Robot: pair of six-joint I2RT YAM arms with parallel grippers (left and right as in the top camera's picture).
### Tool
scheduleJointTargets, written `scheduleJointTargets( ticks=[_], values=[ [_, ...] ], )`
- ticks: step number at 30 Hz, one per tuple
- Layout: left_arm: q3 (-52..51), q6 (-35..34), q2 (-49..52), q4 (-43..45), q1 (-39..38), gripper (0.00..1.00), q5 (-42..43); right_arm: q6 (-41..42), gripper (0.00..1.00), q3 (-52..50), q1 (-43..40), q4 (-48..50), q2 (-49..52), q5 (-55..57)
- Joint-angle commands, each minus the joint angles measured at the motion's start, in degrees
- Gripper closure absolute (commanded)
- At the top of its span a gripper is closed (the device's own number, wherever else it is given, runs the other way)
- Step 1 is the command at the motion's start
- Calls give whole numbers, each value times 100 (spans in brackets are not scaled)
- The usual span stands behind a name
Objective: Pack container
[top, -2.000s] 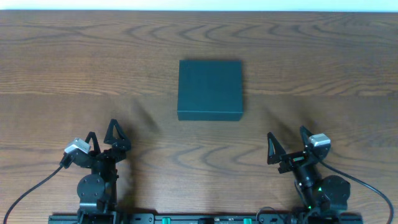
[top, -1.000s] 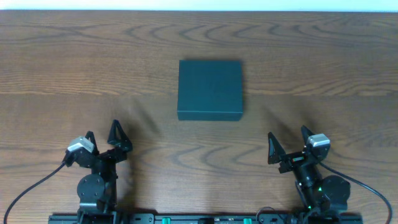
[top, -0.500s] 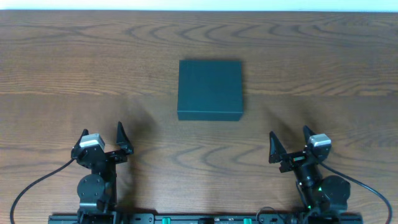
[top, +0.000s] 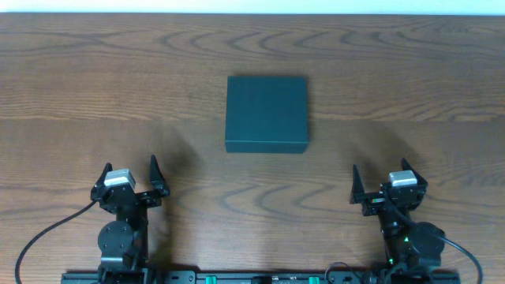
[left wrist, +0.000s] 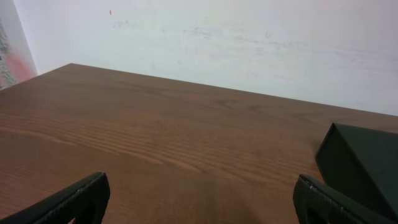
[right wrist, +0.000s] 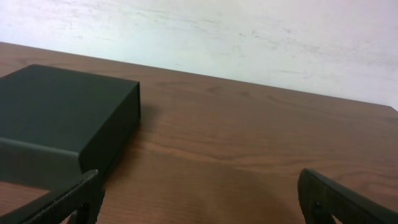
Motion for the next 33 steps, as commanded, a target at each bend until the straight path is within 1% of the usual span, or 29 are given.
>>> scheduleJointTargets(
  ticks=[1,11,15,18,22,33],
  values=[
    [-127,81,-37,-236,-13,5,26,81,1,-83,-39,-42,4,92],
    [-127,79,-39,-236,-11,5,26,79,1,-83,-37,-42,-48,92],
    [-127,79,-48,-232,37,5,24,81,1,-83,203,-42,-46,94],
    [-127,79,-48,-232,323,5,24,81,1,-83,450,-42,-46,92],
    [-127,81,-50,-232,715,5,24,81,1,-83,507,-42,-46,92],
    [-127,81,-50,-232,621,5,24,81,1,-83,352,-42,-46,92]
  ],
)
